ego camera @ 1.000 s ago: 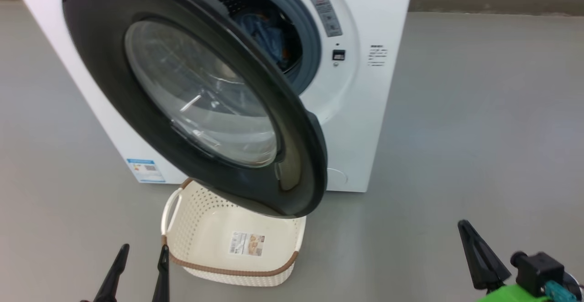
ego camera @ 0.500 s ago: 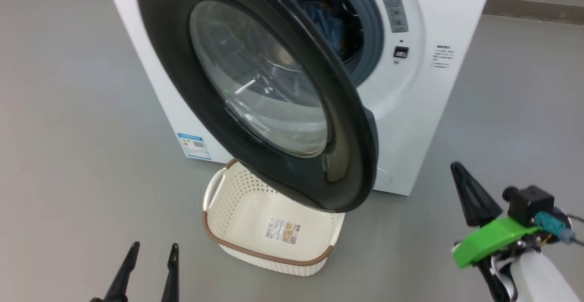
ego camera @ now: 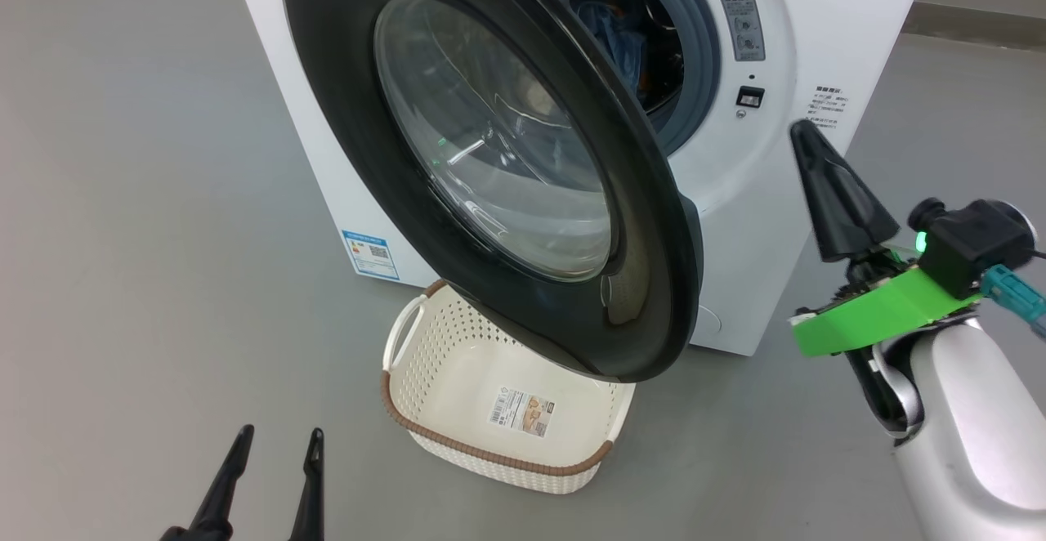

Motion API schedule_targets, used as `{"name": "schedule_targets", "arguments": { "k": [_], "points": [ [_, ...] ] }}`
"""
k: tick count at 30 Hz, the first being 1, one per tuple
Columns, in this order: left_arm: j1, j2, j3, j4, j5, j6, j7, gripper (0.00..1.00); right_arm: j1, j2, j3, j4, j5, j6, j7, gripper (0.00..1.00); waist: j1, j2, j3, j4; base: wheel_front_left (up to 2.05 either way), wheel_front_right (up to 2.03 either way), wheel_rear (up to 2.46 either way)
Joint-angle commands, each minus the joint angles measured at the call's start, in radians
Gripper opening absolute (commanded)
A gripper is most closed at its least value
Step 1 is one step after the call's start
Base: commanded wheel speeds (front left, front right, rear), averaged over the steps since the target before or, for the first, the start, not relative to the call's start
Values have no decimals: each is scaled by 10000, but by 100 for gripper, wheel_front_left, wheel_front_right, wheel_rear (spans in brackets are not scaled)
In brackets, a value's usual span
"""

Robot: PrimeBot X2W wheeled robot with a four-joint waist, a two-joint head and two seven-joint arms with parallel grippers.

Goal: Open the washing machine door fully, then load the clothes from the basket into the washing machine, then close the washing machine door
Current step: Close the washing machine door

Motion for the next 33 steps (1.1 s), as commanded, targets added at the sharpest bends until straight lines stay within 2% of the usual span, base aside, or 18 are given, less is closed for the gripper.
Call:
{"name": "schedule_targets", "arguments": {
  "k": [1,8,16,25,33],
  "points": [
    [-478,141,308,-144,98,36,-146,100,-262,-14,435,-458,-18,27,-109,0,-1,-1,-19,-3,0,0,0],
    [-463,215,255,-200,88,55,-106,100,73,56,1718,-1324,46,27,-43,0,-1,-1,-93,49,0,0,0],
    [-428,248,243,-291,70,135,-112,100,748,-11,2856,-1556,326,27,431,0,-1,-1,-6,71,0,0,0],
    [-526,242,176,-259,51,169,-176,100,958,-39,3675,-742,823,27,530,0,-1,-1,98,82,0,0,0],
    [-618,187,94,-192,23,191,-253,100,682,-86,3723,304,1080,27,357,0,-1,-1,240,132,0,0,0]
  ]
}}
